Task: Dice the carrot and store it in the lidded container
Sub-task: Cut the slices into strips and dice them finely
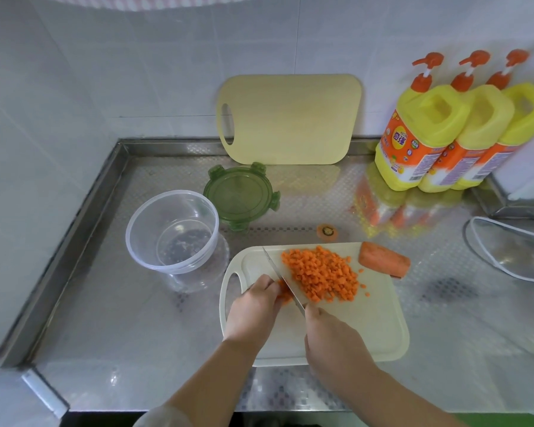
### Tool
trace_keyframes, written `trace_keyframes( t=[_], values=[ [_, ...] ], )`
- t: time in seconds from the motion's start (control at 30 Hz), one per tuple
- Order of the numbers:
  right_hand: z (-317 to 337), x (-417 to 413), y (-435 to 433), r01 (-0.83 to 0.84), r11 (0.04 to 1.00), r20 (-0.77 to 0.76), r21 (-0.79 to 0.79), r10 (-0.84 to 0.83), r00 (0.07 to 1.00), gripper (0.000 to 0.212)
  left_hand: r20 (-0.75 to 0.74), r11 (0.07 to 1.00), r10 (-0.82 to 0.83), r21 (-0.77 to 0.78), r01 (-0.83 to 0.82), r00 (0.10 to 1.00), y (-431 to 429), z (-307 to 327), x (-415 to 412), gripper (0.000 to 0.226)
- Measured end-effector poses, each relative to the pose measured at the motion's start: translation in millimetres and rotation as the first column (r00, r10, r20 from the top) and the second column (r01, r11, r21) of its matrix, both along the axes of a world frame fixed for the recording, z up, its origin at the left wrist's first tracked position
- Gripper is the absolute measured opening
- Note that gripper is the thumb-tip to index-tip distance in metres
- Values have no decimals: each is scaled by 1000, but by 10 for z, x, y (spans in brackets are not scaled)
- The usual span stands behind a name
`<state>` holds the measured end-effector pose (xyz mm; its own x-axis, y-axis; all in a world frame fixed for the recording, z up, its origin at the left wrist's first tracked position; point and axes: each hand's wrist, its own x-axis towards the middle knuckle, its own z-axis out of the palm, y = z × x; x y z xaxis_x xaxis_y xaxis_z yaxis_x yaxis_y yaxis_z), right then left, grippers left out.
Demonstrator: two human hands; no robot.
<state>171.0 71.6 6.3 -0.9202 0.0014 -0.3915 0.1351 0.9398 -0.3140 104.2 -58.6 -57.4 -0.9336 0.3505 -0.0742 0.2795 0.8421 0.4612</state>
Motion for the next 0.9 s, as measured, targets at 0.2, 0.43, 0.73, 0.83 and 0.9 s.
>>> trace_keyframes(
  t=[0.2, 0.43, 0.73, 0.83, 0.9],
  values=[
    [-107, -34, -30, 21, 999, 20, 39, -22, 1000, 26, 1, 1000, 1, -21, -1, 1000, -16, -30, -12, 25],
    [-76, -133, 189, 90, 987, -69, -134, -100, 993, 10, 25, 999, 45, 18, -46, 999, 2, 38, -15, 24],
    [55, -30, 149, 22, 998, -65, -67, -27, 998, 21, 30, 970, 166, 178, -168, 986, 11, 9, 15, 21],
    [64, -7, 109, 12, 999, -45, -53, -14, 999, 26, 1, 974, 140, 182, -138, 990, -4, -17, 19, 18],
    [48, -5, 89, -1, 999, -30, -48, -1, 1000, 26, -22, 972, 125, 201, -118, 992, -17, -55, 21, 14]
  ],
)
